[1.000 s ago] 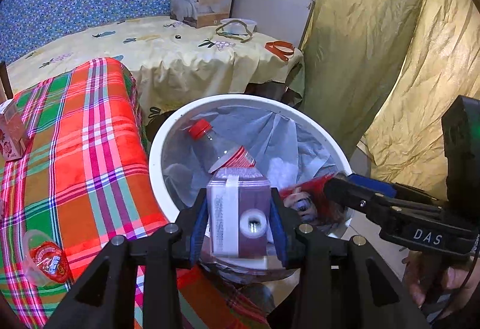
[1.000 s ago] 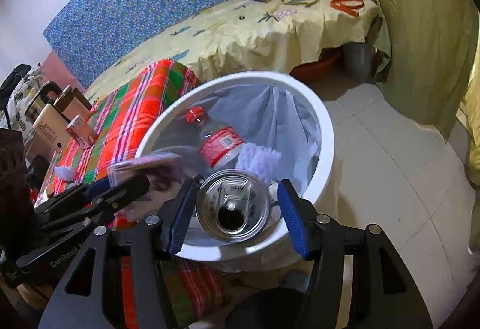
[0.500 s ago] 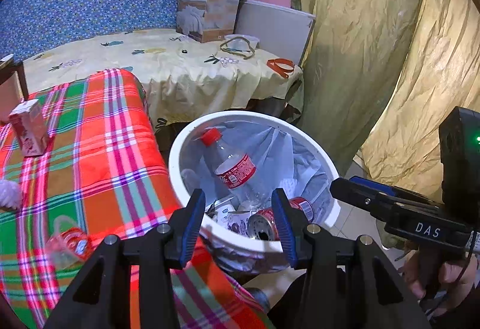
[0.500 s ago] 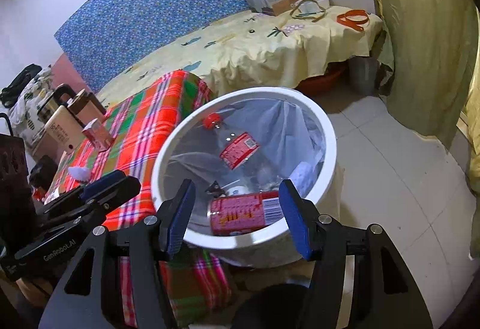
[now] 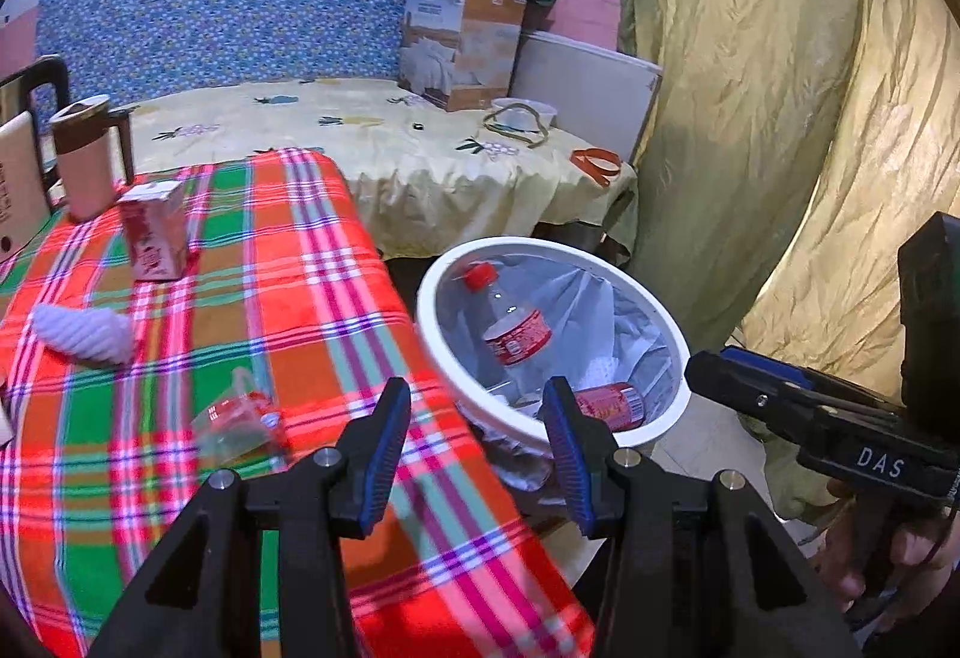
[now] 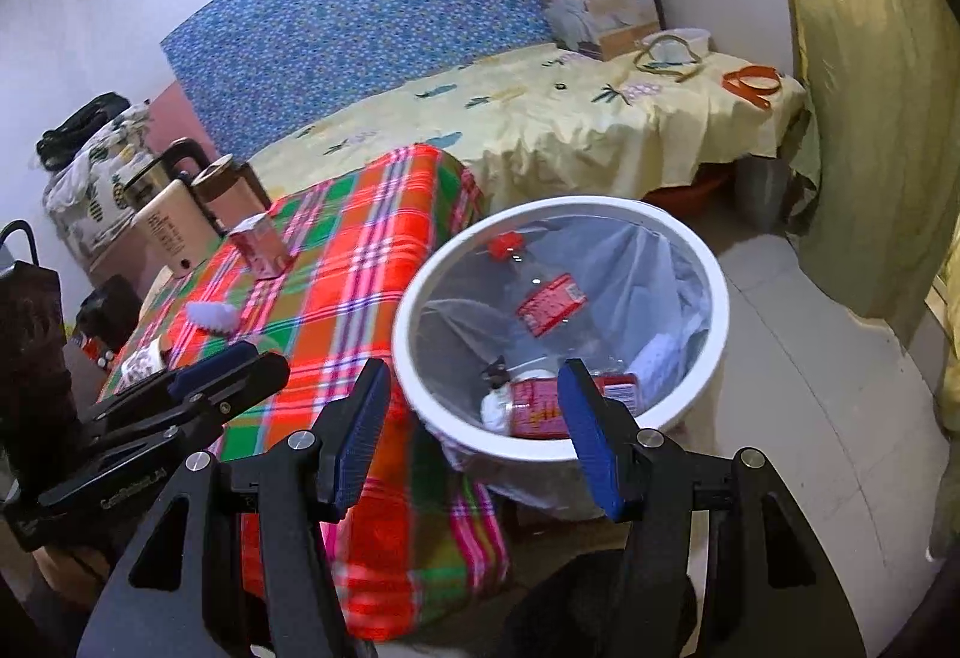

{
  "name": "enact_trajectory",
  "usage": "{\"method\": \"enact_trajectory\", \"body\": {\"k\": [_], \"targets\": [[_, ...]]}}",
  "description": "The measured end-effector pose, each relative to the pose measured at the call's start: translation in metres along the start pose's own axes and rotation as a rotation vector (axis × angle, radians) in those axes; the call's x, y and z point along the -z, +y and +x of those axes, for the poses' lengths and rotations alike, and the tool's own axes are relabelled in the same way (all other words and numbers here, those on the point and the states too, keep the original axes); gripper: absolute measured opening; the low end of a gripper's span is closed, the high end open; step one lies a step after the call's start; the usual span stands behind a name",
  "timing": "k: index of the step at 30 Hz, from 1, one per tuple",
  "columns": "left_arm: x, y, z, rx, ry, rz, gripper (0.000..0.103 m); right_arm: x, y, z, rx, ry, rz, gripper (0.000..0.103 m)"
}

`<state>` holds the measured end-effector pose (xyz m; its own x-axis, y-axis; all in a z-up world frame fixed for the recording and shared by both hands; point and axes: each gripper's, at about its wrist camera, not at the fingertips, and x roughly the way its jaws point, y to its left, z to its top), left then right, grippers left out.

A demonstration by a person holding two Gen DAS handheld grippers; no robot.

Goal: Collect trash
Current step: 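Move both open grippers back over the table toward the remaining trash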

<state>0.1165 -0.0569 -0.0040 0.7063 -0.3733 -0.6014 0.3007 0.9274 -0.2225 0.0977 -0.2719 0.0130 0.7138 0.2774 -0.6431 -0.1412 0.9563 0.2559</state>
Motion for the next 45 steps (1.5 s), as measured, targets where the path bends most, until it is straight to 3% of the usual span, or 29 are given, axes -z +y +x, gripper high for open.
{"method": "enact_trajectory", "body": {"k": [28,45], "targets": [[0.028,0.059,-0.043,-0.099,-0.033,-0.109,0.048,0.015,0.058,0.016,-0.082,0.069,-0.129,0.059],[0.048,0.124,-0.060,-0.237,-0.030,-0.201,0.048,0.020,0.110,0.063,-0.181,0.171,-0.226,0.060]]}}
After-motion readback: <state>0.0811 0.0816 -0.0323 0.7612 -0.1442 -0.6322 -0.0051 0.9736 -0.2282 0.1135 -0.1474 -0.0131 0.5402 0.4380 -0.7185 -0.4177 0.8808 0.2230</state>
